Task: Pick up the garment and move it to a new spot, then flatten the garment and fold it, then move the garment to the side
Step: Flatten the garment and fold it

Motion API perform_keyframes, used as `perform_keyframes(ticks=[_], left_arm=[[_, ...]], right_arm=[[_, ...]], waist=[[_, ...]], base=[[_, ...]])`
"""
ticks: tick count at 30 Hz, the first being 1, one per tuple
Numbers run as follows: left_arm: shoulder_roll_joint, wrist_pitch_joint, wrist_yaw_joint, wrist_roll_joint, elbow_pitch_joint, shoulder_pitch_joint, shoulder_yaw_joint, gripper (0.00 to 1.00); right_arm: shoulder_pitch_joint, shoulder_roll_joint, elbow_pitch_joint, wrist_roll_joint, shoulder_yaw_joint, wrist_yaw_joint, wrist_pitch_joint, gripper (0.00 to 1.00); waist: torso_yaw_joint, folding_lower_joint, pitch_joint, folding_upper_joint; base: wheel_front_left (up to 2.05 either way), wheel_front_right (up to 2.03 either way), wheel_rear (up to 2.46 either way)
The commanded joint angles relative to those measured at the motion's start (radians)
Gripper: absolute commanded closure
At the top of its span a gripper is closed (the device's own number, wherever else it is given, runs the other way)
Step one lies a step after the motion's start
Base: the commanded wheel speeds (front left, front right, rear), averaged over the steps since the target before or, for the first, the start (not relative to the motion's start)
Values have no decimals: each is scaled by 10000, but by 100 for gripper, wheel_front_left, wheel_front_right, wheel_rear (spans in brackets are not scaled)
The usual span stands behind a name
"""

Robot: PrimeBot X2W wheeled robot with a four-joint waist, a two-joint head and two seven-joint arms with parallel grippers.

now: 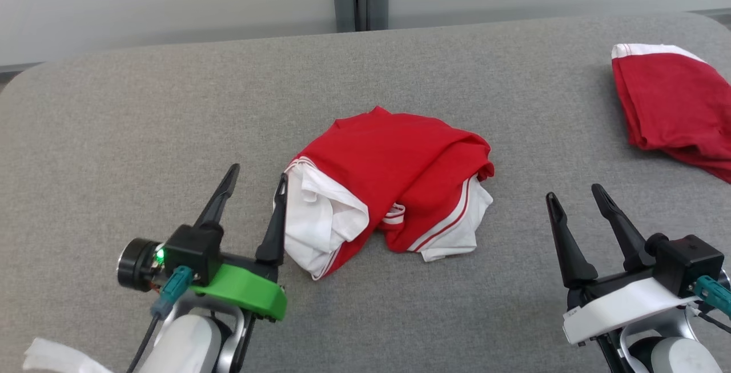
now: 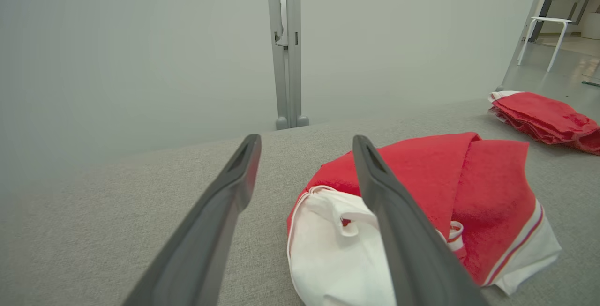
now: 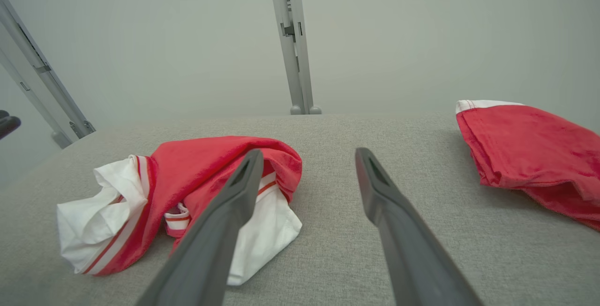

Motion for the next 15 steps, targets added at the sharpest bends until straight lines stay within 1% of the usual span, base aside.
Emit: perform_keyframes(ticks=[1, 7, 10, 13, 14, 15], left_arm=[[-119, 190, -119, 73, 90, -356, -152, 0], [-628, 985, -429, -126, 917, -1286, -612, 0], [-728, 1386, -303, -169, 1467, -1558, -638, 0], [-800, 1799, -8, -228, 2028, -1706, -516, 0], [-825, 1922, 71, -274, 2144, -1745, -464, 28], [-824, 2038, 145, -299, 2269, -1756, -434, 100]], right_arm=[[-194, 1, -43, 55, 45, -15, -4, 0], [-577, -93, 152, 212, 171, -15, -178, 0], [-703, -96, 249, 240, 198, -15, -249, 0], [-784, -79, 346, 276, 206, -15, -324, 0], [-811, -73, 365, 292, 211, -15, -342, 0], [-830, -70, 386, 301, 207, -15, -360, 0]], waist=[[-52, 0, 554, 0], [-316, 0, 1098, 0], [-451, 0, 1274, 0], [-557, 0, 1382, 0], [-580, 0, 1409, 0], [-595, 0, 1426, 0]], base=[[0, 0, 0], [0, 0, 0], [0, 0, 0], [0, 0, 0], [0, 0, 0], [0, 0, 0]])
